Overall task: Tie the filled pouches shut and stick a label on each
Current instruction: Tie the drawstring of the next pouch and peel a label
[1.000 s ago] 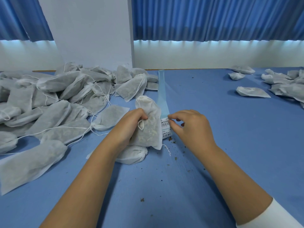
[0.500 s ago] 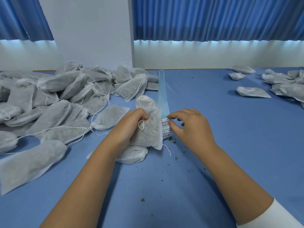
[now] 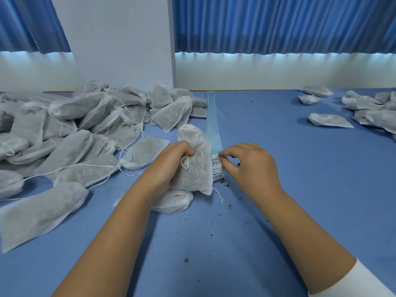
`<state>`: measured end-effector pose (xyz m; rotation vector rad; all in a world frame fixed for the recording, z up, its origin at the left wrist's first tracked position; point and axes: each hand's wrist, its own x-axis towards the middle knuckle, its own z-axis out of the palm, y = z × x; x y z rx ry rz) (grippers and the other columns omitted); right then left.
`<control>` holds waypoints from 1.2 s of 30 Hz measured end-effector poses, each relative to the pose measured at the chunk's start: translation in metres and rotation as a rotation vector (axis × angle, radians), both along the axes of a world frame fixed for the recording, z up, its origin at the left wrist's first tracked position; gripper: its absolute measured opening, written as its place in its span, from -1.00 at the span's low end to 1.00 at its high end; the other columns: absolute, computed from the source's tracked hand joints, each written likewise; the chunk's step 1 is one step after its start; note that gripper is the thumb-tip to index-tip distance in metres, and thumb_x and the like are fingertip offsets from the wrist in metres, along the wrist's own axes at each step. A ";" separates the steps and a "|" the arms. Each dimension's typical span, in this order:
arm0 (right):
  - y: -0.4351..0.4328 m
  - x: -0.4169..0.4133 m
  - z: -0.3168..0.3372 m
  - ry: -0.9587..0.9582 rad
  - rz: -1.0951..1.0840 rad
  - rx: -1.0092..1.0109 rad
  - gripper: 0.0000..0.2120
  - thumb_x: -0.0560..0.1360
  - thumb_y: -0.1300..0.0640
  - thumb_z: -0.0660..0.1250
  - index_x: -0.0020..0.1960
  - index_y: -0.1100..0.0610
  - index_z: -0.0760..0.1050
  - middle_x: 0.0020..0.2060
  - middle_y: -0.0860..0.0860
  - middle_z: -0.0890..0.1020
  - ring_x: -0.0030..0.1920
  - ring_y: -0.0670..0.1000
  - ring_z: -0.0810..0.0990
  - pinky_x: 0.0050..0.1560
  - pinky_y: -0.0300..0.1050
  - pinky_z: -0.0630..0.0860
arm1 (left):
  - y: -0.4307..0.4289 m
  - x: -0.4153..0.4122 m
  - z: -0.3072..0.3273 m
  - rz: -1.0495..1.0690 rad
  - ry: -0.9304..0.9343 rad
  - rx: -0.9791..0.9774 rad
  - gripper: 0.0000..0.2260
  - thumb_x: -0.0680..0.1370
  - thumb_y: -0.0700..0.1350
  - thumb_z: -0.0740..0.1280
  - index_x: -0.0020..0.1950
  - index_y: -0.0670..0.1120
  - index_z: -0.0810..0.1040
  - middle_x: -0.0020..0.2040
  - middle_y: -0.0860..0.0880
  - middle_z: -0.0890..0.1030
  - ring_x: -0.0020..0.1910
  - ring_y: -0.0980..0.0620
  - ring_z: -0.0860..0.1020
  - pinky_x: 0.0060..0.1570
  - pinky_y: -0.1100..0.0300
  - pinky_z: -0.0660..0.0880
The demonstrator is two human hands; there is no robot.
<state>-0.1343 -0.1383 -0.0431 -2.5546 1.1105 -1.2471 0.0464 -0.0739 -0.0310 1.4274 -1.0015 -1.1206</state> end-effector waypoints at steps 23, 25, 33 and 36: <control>0.002 0.002 0.013 -0.597 0.169 0.449 -0.91 0.52 0.14 0.20 -0.15 -0.01 0.40 -0.15 -0.09 0.52 -0.09 -0.04 0.52 -0.11 -0.33 0.46 | 0.006 -0.006 0.006 0.016 -0.057 -0.002 -0.45 0.16 0.16 0.29 0.09 -0.03 0.56 0.07 -0.07 0.56 0.12 -0.10 0.53 0.42 -0.23 0.26; 0.000 0.002 0.014 -0.712 0.179 0.512 -0.85 0.58 0.24 0.24 -0.12 0.03 0.43 -0.14 -0.12 0.54 -0.02 -0.06 0.55 0.04 -0.10 0.54 | 0.007 -0.006 0.007 0.031 -0.103 -0.007 -0.45 0.19 0.14 0.29 0.05 -0.15 0.59 0.04 -0.05 0.57 0.18 -0.21 0.56 0.40 -0.23 0.32; 0.006 0.000 0.018 -0.829 0.397 0.585 -0.70 0.46 0.23 0.44 0.11 0.01 0.44 0.08 0.03 0.59 0.05 -0.08 0.58 0.03 -0.20 0.54 | 0.013 -0.010 0.016 0.127 -0.182 -0.189 -0.91 0.34 0.05 0.31 -0.28 0.14 0.61 -0.32 0.20 0.59 -0.30 0.28 0.53 -0.18 0.21 0.37; 0.014 0.003 0.019 -0.737 0.502 0.566 -0.44 0.40 0.22 0.49 0.31 -0.03 0.35 0.07 0.07 0.64 0.11 -0.02 0.59 0.01 -0.23 0.54 | 0.016 -0.018 0.014 0.019 -0.273 -0.235 -0.91 0.54 -0.10 0.36 -0.10 0.08 0.63 -0.26 0.23 0.65 -0.26 0.32 0.59 -0.27 0.42 0.45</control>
